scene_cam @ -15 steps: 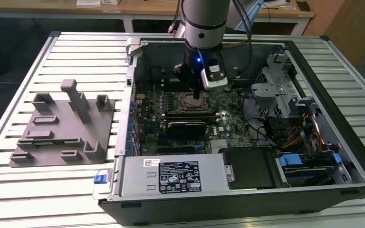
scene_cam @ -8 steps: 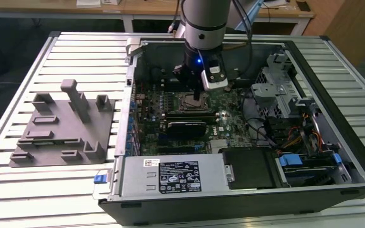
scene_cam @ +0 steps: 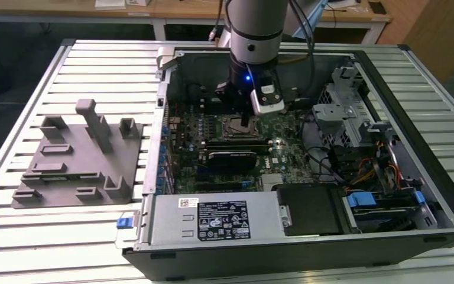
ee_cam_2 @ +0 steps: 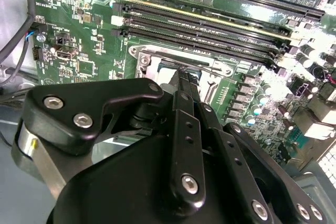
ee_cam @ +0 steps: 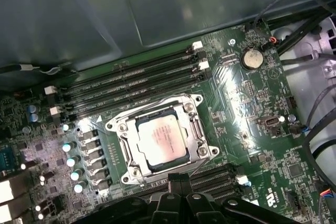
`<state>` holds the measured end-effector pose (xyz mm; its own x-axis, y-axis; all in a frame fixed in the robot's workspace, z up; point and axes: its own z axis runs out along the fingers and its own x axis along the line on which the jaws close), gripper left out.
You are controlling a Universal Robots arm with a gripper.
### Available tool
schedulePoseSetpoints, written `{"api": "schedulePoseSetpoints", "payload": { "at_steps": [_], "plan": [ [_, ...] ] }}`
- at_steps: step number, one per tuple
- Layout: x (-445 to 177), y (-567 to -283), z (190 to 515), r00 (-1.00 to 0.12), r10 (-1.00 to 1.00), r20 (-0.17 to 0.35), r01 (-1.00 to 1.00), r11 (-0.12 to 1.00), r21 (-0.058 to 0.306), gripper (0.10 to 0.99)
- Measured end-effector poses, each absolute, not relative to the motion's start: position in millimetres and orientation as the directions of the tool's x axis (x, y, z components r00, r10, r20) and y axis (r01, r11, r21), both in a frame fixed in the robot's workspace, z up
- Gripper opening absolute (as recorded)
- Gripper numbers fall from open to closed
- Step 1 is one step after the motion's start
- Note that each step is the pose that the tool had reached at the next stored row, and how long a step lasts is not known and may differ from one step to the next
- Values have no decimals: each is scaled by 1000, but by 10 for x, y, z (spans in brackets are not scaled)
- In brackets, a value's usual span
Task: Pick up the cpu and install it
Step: 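Install the second cpu locking lever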
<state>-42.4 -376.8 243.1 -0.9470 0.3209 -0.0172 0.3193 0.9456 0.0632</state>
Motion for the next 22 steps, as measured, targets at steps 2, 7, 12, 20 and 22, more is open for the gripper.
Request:
{"api": "schedulePoseSetpoints", "payload": {
  "at_steps": [2, 7, 12, 20, 22],
  "plan": [
    [-424, -3782, 2431, -947, 321, -17, 319, 946, 63, 106],
    [-425, -3814, 2431, -947, 321, -17, 319, 946, 63, 106],
    [-424, -3818, 2429, -947, 321, -17, 319, 946, 63, 106],
    [-424, -3825, 2400, -953, 303, -17, 302, 951, 63, 106],
    [-426, -3830, 2391, -957, 290, -17, 289, 955, 63, 106]
  ]
}}
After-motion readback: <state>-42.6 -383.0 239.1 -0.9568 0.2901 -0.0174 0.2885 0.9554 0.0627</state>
